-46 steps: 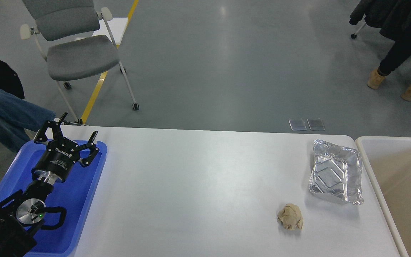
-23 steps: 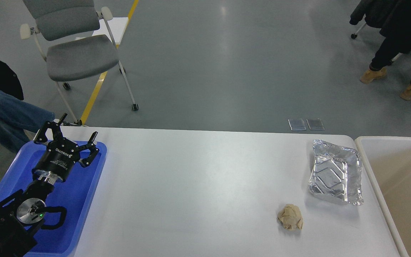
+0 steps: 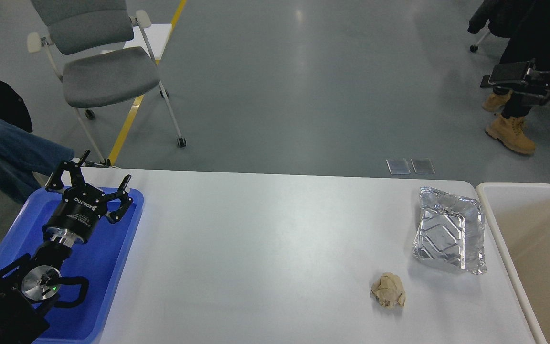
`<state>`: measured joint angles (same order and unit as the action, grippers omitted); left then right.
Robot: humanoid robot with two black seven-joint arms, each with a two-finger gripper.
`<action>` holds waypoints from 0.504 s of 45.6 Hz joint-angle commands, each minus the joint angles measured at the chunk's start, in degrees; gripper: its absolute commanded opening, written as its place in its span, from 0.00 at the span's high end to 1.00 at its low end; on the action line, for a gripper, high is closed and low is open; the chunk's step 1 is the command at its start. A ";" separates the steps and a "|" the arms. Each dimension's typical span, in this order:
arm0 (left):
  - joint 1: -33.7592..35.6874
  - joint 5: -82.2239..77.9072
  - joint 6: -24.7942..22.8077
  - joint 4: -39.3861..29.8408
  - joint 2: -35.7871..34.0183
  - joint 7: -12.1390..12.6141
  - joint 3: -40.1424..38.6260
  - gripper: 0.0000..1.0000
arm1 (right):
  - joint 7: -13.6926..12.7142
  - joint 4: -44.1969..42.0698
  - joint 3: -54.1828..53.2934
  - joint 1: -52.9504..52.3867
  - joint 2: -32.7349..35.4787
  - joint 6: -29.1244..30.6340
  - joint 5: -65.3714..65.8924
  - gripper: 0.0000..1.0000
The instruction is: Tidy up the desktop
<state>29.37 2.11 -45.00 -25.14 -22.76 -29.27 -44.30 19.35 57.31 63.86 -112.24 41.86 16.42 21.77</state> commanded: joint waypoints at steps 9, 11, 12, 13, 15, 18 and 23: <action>-0.02 0.00 0.00 0.00 0.00 0.00 0.00 0.01 | -0.10 12.74 6.88 -10.28 -5.64 15.40 1.69 0.00; -0.02 0.00 0.00 0.00 0.00 0.00 0.00 0.01 | -0.10 13.97 8.38 -10.81 -6.96 15.31 1.61 0.00; -0.02 0.00 0.00 0.00 0.00 0.00 0.00 0.01 | -0.10 14.41 9.08 -10.81 -7.66 15.13 1.52 0.00; -0.02 0.00 0.00 0.00 0.00 0.00 0.00 0.01 | -0.02 14.67 9.78 -10.90 -8.19 15.05 1.34 0.00; 0.07 0.00 0.00 0.00 0.00 0.00 0.00 0.01 | -0.02 14.94 10.58 -10.81 -9.33 15.05 1.17 0.00; -0.02 0.00 0.00 0.00 0.00 0.00 0.00 0.01 | 0.07 15.64 11.81 -10.90 -10.30 15.13 1.17 0.00; -0.02 0.00 0.00 0.00 0.00 0.00 0.00 0.01 | 0.16 16.08 13.22 -10.90 -11.44 15.40 1.25 0.00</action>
<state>29.38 2.11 -45.00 -25.14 -22.76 -29.27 -44.30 19.33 70.29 72.94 -121.64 34.09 29.78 23.00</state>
